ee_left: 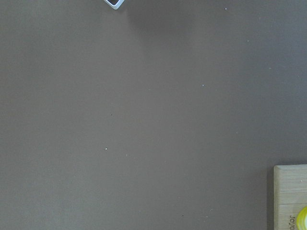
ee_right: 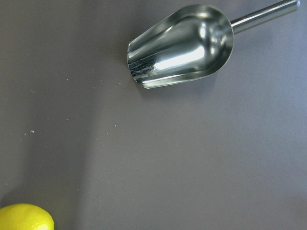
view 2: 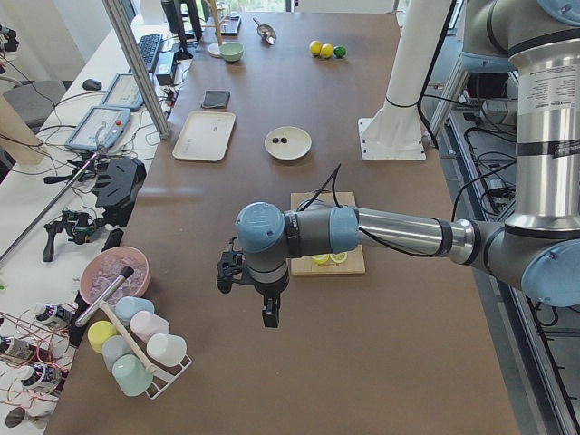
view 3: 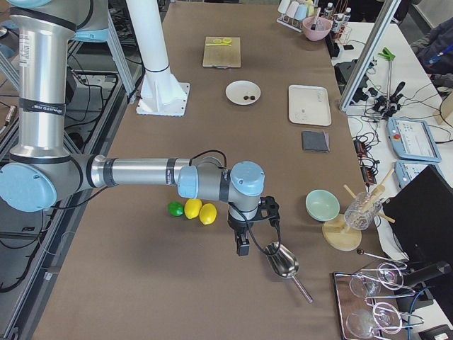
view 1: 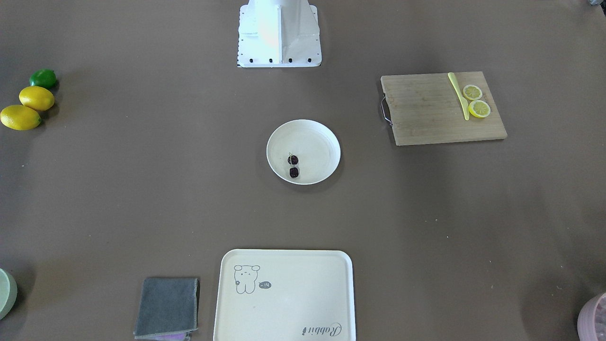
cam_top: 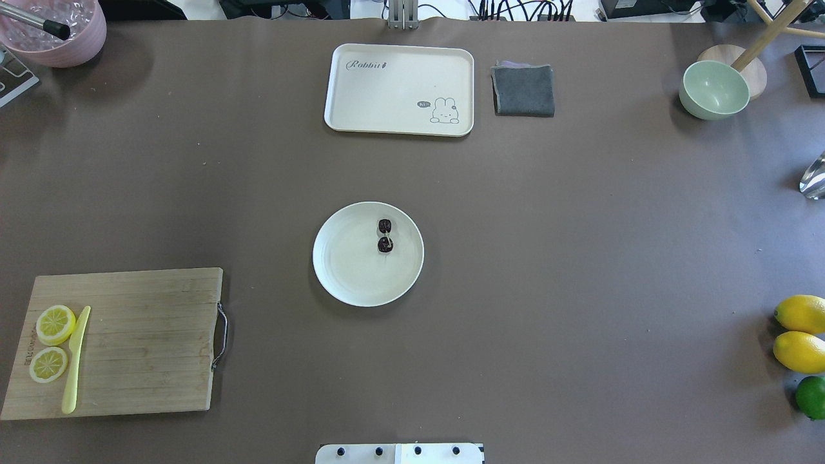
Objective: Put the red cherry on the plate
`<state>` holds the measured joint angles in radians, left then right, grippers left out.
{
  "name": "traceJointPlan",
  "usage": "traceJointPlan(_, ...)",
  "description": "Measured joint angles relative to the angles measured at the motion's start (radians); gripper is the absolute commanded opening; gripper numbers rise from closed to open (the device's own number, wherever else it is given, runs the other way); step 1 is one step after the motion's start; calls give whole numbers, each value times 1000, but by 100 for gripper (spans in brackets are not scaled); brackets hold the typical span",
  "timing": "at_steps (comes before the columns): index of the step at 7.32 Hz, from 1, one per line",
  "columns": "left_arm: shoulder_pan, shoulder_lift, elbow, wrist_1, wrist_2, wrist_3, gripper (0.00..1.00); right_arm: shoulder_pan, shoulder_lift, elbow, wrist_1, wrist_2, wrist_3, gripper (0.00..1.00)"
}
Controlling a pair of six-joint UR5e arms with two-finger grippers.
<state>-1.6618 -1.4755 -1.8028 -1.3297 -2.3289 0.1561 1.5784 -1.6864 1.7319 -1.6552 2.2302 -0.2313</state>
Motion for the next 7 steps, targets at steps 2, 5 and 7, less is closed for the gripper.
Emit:
traceJointPlan(2, 0, 5, 7, -39, 2, -1, 98, 0, 0, 1, 0, 16, 0, 100)
traceJointPlan(5, 0, 6, 27, -47, 2, -2, 98, 0, 7, 5, 0, 26, 1, 100)
traceJointPlan(7, 0, 6, 29, -48, 2, -3, 98, 0, 8, 12, 0, 27, 1, 100)
